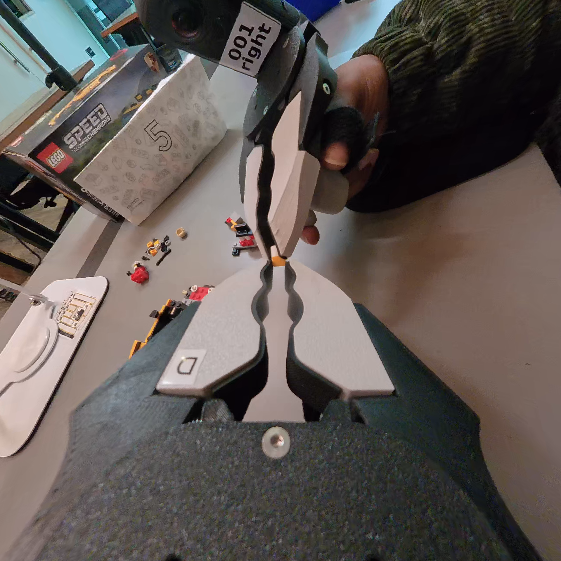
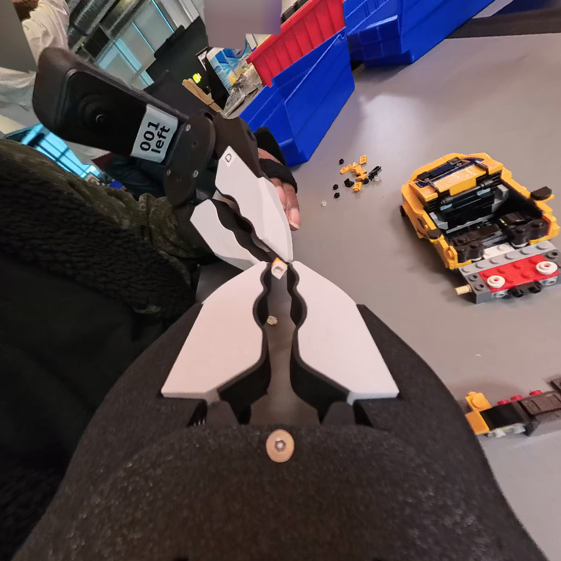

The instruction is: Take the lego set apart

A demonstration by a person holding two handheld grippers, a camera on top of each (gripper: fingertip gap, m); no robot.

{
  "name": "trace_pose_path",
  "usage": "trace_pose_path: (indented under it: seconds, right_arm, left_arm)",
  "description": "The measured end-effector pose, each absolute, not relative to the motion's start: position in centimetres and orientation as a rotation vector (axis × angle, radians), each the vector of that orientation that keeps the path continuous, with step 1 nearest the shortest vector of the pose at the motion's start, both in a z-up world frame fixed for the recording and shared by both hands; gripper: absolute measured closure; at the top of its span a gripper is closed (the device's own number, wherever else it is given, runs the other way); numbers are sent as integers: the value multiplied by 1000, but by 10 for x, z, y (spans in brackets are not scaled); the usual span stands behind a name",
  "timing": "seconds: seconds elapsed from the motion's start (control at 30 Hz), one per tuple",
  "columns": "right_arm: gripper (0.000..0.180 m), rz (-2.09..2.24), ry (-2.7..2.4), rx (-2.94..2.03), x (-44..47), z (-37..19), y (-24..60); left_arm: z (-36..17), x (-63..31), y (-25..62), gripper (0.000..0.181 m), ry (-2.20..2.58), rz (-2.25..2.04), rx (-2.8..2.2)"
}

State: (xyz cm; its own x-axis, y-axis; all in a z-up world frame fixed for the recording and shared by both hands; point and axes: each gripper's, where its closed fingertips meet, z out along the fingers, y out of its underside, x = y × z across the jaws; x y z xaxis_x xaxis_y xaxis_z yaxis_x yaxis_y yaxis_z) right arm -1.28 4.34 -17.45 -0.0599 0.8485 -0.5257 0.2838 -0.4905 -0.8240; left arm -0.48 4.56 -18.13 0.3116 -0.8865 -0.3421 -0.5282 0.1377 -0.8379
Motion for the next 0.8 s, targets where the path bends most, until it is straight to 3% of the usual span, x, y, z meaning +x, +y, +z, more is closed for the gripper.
trace_pose_path:
  seconds: [0.4, 0.63, 0.8]
  right_arm:
    - [171, 1548, -1193, -1616, 6, -149, 54]
    - [170, 896, -1710, -1690, -5, -232, 34]
    - [166, 791, -1786, -1667, -11, -246, 30]
  left_arm:
    - [-171, -23, 39, 173, 1287, -736, -1632]
    - [-241, -40, 31, 172, 1496, -721, -1936]
    - [-253, -33, 27, 162, 1518, -744, -1967]
